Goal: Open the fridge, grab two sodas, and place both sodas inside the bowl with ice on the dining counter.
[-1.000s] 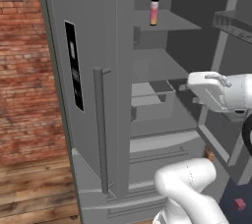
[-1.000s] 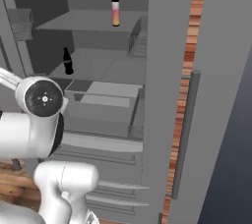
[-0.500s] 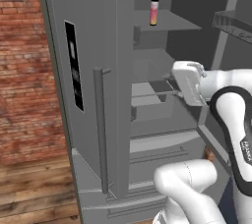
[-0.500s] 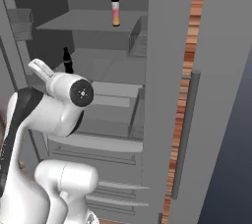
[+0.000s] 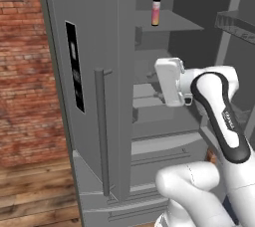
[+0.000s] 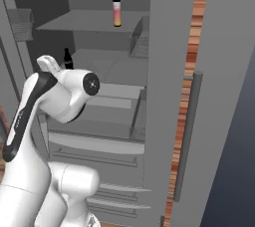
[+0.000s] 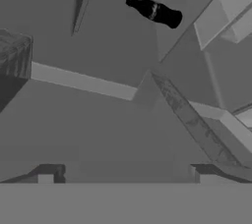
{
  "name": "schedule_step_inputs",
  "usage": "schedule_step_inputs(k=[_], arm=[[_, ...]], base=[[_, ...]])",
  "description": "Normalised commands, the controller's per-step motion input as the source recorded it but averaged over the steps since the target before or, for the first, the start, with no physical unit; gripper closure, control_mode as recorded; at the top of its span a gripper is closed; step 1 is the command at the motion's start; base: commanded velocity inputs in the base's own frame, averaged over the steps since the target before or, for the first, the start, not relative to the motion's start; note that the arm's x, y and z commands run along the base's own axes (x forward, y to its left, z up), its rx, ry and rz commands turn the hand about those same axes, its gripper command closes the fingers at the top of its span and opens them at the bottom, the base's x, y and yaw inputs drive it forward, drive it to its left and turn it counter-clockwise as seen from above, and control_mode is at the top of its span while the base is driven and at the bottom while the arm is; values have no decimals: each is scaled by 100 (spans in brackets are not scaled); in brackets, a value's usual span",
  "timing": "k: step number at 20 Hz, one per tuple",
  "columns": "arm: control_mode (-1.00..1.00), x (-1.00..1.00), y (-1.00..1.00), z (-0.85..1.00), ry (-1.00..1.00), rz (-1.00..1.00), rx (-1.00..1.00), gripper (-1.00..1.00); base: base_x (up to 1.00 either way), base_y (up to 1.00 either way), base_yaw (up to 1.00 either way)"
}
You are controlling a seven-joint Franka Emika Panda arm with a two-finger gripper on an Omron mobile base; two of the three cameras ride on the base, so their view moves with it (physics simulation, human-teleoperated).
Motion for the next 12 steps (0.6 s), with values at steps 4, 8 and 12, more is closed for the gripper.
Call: schedule_step_inputs(k=[4,8,12], arm=[[-100,12,64,-25,5,19,10,-100],[-100,0,83,-20,0,21,5,-100],[-100,-4,95,-5,0,22,0,-100]], base=[[0,0,0],[0,0,0],[0,0,0]])
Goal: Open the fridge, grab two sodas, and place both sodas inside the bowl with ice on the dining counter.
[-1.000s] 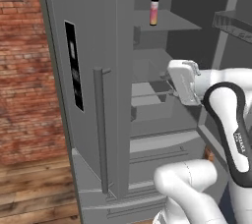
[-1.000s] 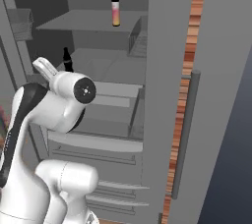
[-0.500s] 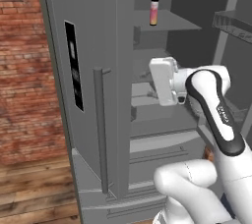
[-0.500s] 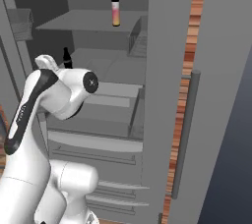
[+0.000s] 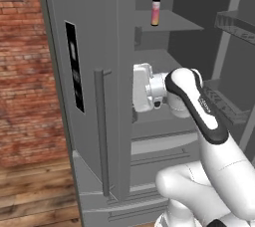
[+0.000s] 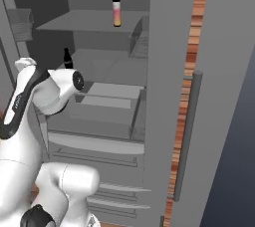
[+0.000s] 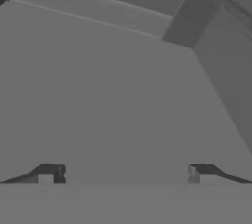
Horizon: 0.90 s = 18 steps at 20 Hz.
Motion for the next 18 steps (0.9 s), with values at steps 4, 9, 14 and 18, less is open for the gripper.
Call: schedule_step_inputs(k=[4,9,14,18], arm=[[-100,-25,99,0,0,19,0,-100],[-100,-26,98,0,0,17,0,-100],[-100,-7,91,-3,0,15,0,-100],[-100,-1,74,-1,0,9,-2,-100]], base=[[0,0,0],[0,0,0],[0,0,0],[0,0,0]])
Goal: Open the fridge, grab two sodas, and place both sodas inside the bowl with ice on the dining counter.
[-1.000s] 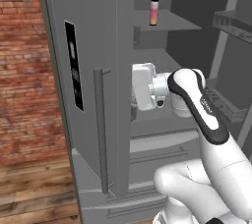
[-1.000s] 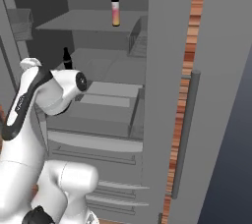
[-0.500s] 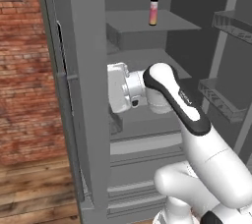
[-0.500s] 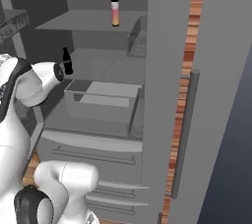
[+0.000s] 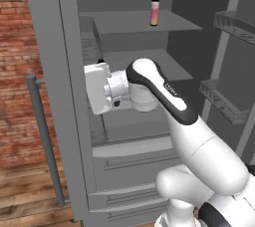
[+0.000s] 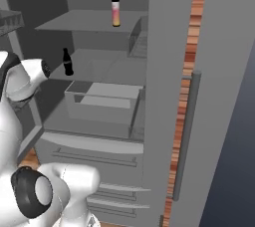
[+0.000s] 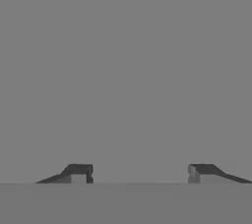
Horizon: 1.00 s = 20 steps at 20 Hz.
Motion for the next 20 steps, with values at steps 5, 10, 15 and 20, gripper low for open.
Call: schedule_step_inputs(k=[5,10,15,20], arm=[[-100,-30,16,0,-11,0,-14,-100],[-100,-72,-21,0,-28,-3,-23,-100],[-100,-76,-55,-2,-33,-4,-26,-100],[-100,-57,-85,-6,-30,-10,-32,-100]], base=[[0,0,0],[0,0,0],[0,0,0],[0,0,0]])
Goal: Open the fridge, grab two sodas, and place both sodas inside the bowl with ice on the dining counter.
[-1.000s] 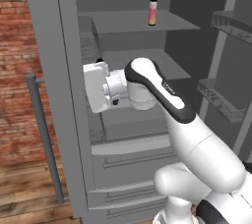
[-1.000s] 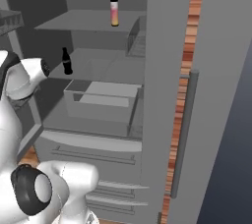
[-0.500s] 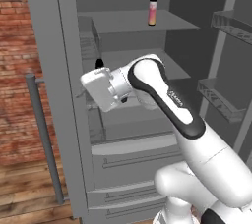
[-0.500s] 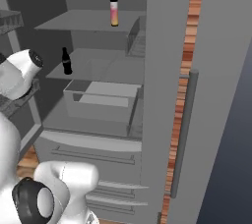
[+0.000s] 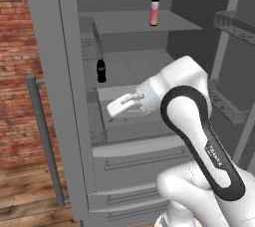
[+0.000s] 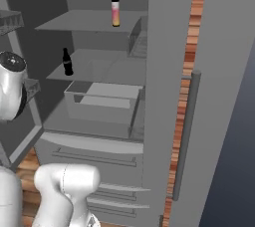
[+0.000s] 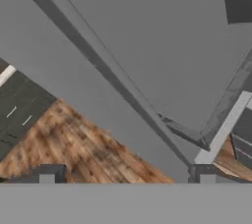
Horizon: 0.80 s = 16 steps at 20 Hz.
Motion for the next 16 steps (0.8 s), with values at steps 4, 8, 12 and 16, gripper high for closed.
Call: schedule_step_inputs(k=[4,8,12,16], arm=[[-100,-53,-86,-9,-29,-12,-33,-100],[-100,-49,-81,-20,-26,-13,-31,-100],[-100,-34,-81,-28,-17,-15,-29,-100],[-100,-30,-86,-32,-15,-14,-26,-100]], base=[[0,0,0],[0,0,0],[0,0,0],[0,0,0]])
